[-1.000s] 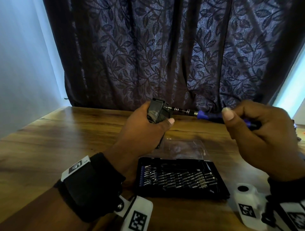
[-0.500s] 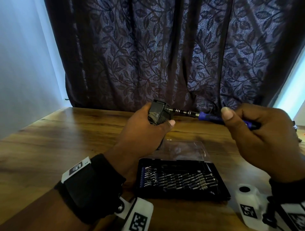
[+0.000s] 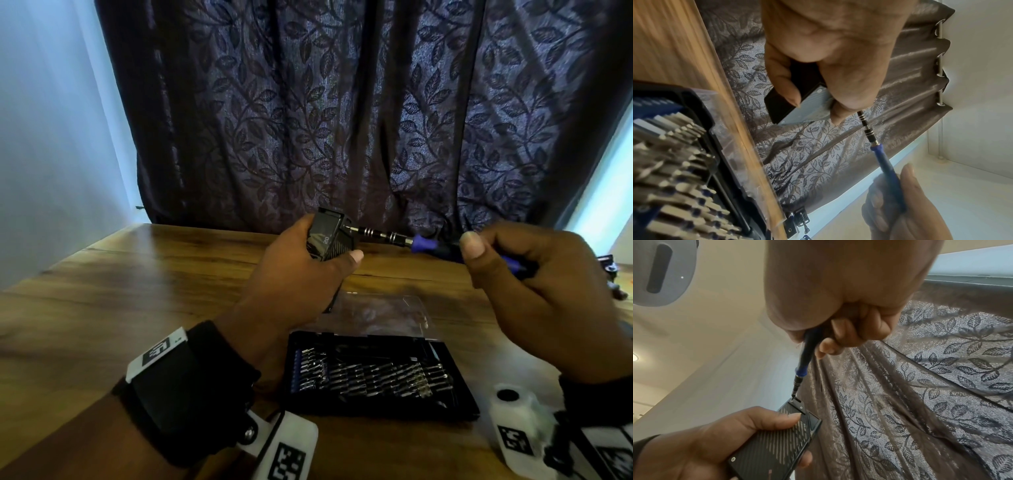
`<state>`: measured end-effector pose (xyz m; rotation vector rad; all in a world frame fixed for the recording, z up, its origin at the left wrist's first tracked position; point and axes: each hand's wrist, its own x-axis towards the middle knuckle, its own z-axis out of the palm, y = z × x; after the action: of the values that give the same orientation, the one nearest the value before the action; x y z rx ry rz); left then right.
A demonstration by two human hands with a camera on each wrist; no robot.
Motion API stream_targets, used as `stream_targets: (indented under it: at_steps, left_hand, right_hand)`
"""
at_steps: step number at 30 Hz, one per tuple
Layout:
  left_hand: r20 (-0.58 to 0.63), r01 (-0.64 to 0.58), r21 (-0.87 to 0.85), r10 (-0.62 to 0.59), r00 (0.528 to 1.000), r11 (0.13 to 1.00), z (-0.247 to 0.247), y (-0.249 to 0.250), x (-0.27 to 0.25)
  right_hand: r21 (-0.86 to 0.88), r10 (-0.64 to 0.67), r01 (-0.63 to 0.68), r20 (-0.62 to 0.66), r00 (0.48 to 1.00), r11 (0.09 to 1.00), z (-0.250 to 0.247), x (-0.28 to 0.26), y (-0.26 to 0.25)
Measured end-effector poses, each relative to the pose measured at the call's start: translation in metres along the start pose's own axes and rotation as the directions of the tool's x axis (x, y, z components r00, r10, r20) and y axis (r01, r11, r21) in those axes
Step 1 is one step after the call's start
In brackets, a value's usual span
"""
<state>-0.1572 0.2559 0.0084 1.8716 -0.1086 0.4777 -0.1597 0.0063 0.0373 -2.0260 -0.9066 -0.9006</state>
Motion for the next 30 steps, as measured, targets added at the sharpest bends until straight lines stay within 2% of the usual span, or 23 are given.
stream_targets:
  at_steps: [6, 14, 21, 27, 30]
  left_hand:
    - [-0.005, 0.003, 0.023, -0.003, 1.0, 1.0, -0.0006, 0.0002, -0.0003]
    - [0.005, 0.009, 0.023, -0.009, 1.0, 1.0, 0.0007, -0.0003, -0.0003]
    - [0.013, 0.035, 0.038, -0.036, 0.999, 0.999, 0.0003, -0.0004, -0.0007]
    - [0.025, 0.048, 0.045, -0.049, 0.998, 0.998, 0.0014, 0.0011, -0.0018]
    - [0.017, 0.046, 0.048, -0.046, 0.999, 0.998, 0.0013, 0.0004, -0.0012]
  right_hand:
    - [-0.063, 0.012, -0.011, 0.016, 1.0, 0.998, 0.0006, -0.0011, 0.0024]
    - [0.04, 0.01, -0.011, 0.006, 1.0, 0.999, -0.0006, -0.0023, 0.0006]
    - [-0.023, 0.001, -0.002, -0.035, 0.999, 1.0, 0.0002, -0.0013, 0.0011]
    - [0.012, 0.015, -0.014, -0.016, 1.0, 1.0, -0.0019, -0.0019, 0.0017]
    - [-0.039, 0.0, -0.001, -0.024, 1.0, 0.999, -0.0006, -0.0025, 0.0018]
